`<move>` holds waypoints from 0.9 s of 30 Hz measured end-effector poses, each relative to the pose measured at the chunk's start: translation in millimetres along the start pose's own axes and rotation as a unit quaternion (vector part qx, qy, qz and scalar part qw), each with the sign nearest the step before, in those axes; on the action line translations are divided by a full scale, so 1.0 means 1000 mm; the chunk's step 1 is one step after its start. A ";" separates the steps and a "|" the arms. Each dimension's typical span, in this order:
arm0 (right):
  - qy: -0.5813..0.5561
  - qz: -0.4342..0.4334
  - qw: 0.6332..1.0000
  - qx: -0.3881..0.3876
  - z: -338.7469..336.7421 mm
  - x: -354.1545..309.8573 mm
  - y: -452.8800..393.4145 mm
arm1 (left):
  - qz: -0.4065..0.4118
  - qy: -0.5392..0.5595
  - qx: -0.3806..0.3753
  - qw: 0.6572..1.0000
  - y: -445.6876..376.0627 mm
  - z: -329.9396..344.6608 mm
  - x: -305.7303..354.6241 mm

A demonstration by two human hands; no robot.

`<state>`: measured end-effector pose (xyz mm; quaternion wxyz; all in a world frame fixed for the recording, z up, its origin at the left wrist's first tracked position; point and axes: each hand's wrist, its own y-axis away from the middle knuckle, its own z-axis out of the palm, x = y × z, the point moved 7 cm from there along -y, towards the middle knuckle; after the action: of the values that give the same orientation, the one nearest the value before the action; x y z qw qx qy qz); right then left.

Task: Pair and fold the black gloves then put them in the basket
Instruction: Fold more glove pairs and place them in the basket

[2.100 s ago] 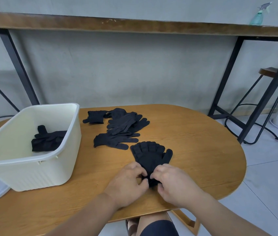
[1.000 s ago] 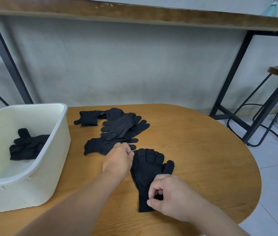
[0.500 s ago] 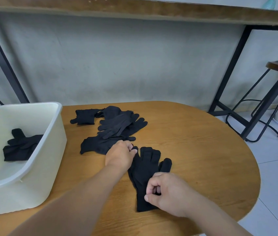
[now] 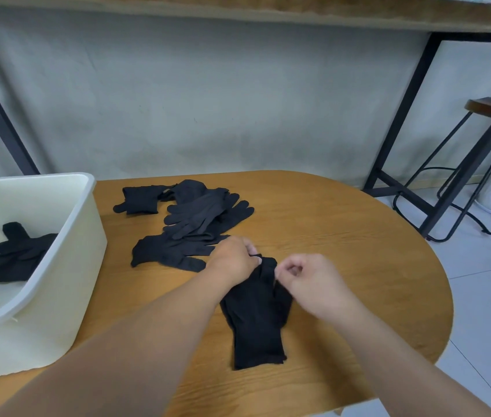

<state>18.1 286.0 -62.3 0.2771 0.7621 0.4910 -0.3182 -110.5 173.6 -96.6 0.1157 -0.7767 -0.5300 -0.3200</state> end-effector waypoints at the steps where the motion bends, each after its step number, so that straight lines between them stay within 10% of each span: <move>1: 0.007 0.019 0.999 0.028 -0.005 0.004 -0.012 | -0.007 0.021 0.001 1.000 -0.001 0.000 -0.001; 19: 0.126 0.077 0.989 0.008 0.018 0.008 -0.068 | 0.023 0.107 0.061 0.992 -0.001 -0.011 -0.022; 27: 0.110 0.096 0.989 -0.007 0.017 0.009 -0.066 | 0.176 -0.057 0.078 0.980 0.036 -0.018 -0.004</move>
<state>-44.1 302.7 -87.4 0.2560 0.8340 0.4457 -0.2008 -85.7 146.3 -79.3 0.1994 -0.8635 -0.4142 -0.2074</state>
